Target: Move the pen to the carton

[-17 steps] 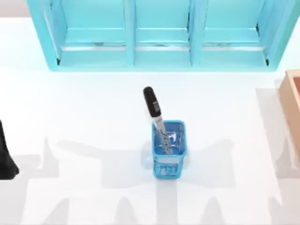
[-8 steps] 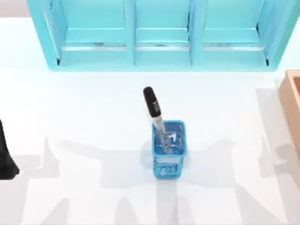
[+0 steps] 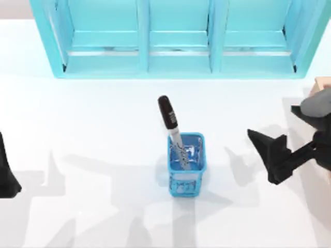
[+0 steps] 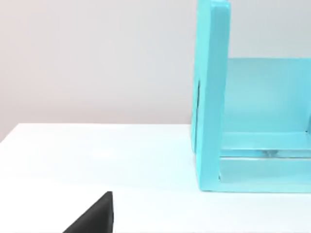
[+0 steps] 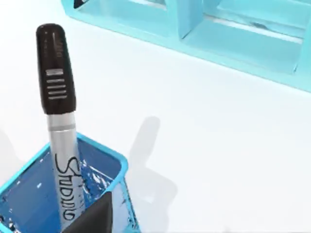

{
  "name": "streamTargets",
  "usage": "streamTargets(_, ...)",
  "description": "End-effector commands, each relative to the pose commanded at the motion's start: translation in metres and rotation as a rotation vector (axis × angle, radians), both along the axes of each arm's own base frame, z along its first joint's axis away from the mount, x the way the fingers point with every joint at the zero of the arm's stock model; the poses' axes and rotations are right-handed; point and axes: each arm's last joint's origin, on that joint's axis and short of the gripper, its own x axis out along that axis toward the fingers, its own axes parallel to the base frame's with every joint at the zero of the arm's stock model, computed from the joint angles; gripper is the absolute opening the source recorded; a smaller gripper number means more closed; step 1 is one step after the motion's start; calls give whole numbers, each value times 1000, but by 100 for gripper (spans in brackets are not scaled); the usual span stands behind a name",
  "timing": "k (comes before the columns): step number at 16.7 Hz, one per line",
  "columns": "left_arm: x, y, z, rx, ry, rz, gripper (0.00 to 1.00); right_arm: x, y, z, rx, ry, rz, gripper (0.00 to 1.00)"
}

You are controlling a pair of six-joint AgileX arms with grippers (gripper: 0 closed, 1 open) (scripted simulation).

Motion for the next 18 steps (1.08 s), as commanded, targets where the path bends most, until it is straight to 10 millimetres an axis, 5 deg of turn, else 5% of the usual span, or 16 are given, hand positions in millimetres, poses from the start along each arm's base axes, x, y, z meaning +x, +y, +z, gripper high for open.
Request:
streamTargets(6,0,0,0,0,0,0,100,22,61,-24,-44,153,220,100)
streamTargets(14,0,0,0,0,0,0,100,23,68,-30,-53,178,242,100)
streamTargets(18,0,0,0,0,0,0,100,38,87,-38,-49,172,247,100)
